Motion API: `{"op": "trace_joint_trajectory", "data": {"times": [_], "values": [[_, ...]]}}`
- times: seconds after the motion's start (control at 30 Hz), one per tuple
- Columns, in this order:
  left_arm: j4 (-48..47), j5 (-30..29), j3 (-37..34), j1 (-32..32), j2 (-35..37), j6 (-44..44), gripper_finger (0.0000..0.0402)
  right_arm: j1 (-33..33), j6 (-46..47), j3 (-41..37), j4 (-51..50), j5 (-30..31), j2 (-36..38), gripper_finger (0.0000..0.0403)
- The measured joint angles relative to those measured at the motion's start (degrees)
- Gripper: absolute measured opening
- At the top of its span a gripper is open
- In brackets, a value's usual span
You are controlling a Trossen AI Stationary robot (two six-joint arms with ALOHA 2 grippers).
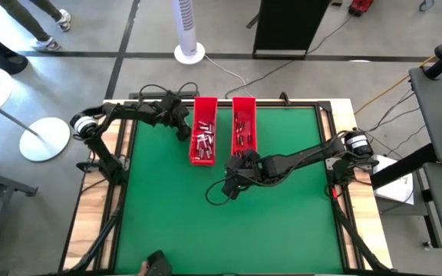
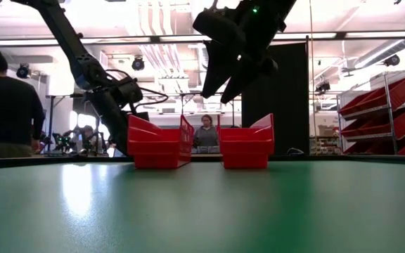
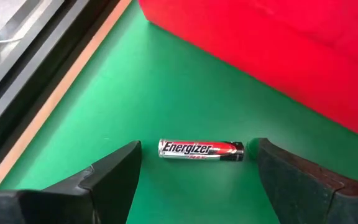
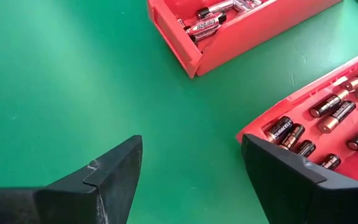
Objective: Sort batteries
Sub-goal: Put the silver battery into the left red bin
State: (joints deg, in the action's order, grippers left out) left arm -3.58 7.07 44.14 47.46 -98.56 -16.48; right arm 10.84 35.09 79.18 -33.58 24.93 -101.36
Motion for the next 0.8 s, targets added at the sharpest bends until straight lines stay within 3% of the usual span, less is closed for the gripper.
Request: {"op": "trace_joint_trajectory", "data": {"times": [0.6,0.8], "values": [[2.51,3.09,-0.07,0.33,-0.52,-3.35,0.0293,0.01,-0.09,0.00,-0.02,0.00,0.00,0.0262],[2.49,2.27,-0.02,0.26,-0.52,-2.67,0.0264,-0.01,-0.09,0.00,-0.02,0.04,0.00,0.0271]]}}
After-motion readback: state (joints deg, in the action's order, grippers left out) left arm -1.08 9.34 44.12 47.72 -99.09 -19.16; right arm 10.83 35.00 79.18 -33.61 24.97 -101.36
